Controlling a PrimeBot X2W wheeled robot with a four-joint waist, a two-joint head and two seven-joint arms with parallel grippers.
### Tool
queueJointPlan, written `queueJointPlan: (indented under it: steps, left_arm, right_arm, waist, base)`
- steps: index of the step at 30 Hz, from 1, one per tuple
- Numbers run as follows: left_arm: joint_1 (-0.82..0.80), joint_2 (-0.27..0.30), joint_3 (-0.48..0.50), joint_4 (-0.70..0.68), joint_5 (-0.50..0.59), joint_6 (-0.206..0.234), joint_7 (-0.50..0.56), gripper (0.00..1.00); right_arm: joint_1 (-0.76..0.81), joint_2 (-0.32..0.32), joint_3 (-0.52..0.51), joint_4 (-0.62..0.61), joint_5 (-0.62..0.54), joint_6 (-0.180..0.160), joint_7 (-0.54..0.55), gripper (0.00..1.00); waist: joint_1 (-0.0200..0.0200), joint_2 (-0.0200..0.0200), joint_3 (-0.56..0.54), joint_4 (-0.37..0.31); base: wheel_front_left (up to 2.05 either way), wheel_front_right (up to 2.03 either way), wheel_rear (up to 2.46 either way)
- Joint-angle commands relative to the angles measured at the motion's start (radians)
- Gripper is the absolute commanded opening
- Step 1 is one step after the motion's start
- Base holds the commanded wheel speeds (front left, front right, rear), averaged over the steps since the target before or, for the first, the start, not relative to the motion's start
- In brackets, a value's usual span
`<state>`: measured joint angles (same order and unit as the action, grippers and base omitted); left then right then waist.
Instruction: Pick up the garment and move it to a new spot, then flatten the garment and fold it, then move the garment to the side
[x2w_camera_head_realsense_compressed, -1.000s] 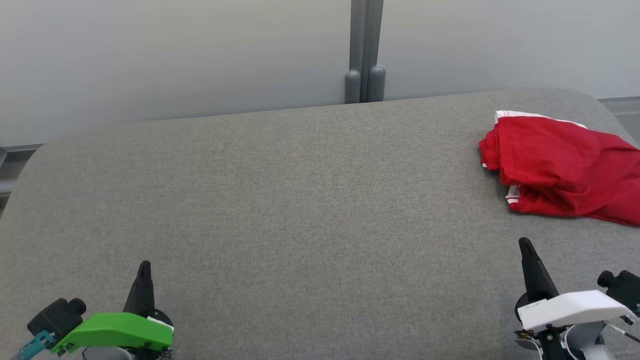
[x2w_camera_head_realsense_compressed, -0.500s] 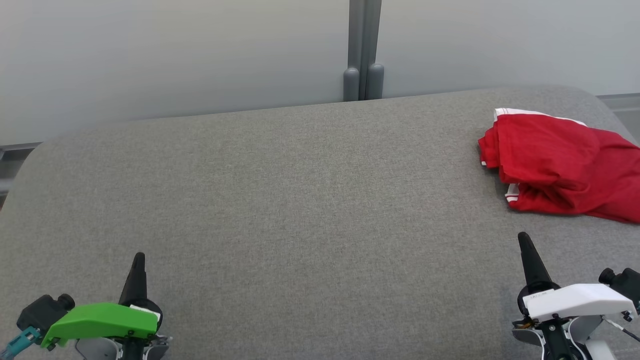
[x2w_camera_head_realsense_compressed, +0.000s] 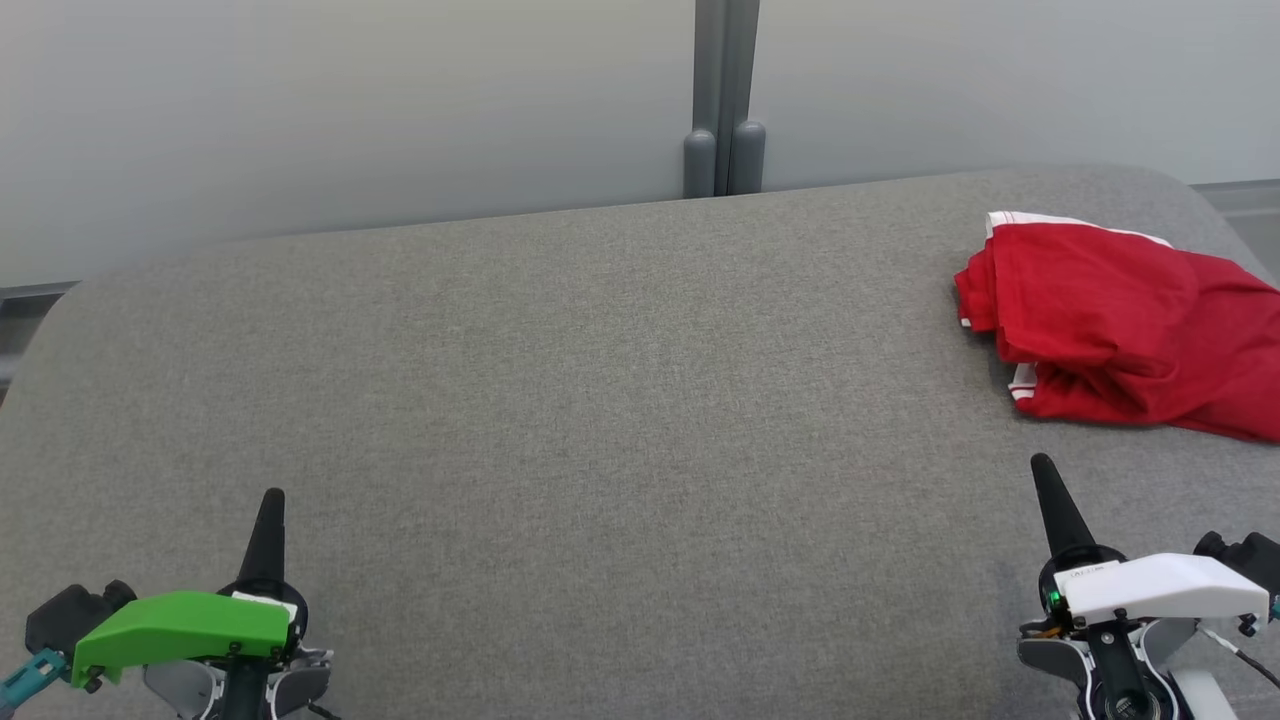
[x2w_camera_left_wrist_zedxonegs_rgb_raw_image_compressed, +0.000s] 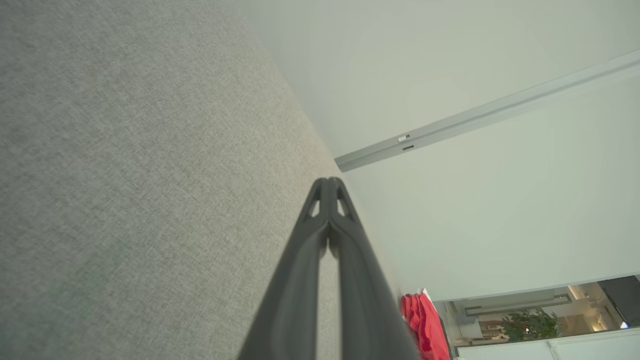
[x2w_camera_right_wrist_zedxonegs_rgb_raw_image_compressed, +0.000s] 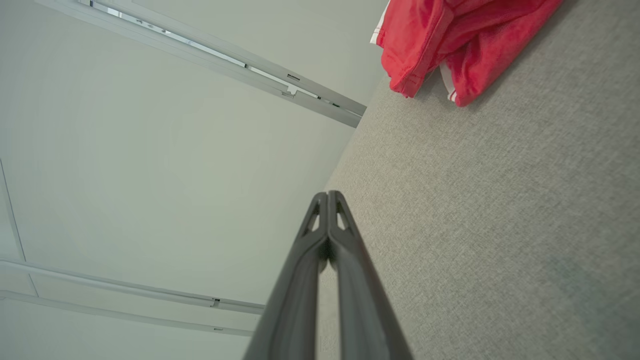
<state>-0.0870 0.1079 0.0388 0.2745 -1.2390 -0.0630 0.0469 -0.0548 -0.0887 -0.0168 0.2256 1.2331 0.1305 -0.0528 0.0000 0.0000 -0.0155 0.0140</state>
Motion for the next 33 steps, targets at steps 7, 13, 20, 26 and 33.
queueJointPlan:
  steps: [7,13,20,26,33]
  left_arm:
    - [-0.041,-0.011,0.033,0.005,-0.069,-0.019,0.028,0.00]
    - [-0.049,-0.016,0.050,0.012,-0.112,-0.027,0.046,0.00]
    - [-0.060,-0.023,0.066,0.019,-0.152,-0.035,0.063,0.00]
    - [-0.068,-0.030,0.081,0.026,-0.192,-0.041,0.078,0.00]
    - [-0.078,-0.038,0.098,0.033,-0.235,-0.049,0.096,0.00]
  right_arm:
    - [-0.034,0.003,-0.011,0.005,0.075,0.000,0.019,0.00]
    - [-0.042,0.009,-0.016,0.011,0.121,0.000,0.029,0.00]
    - [-0.049,0.014,-0.020,0.017,0.165,0.000,0.040,0.00]
    - [-0.058,0.019,-0.024,0.023,0.207,0.000,0.050,0.00]
    - [-0.064,0.025,-0.028,0.030,0.253,0.000,0.060,0.00]
  waist:
    - [0.0000,0.0000,0.003,-0.002]
    - [0.0000,0.0000,0.006,-0.003]
    - [0.0000,0.0000,0.009,-0.005]
    - [0.0000,0.0000,0.011,-0.007]
    - [0.0000,0.0000,0.015,-0.008]
  base:
    - [0.00,0.00,0.00]
    - [0.00,0.00,0.00]
    - [0.00,0.00,0.00]
    - [0.00,0.00,0.00]
    - [0.00,0.00,0.00]
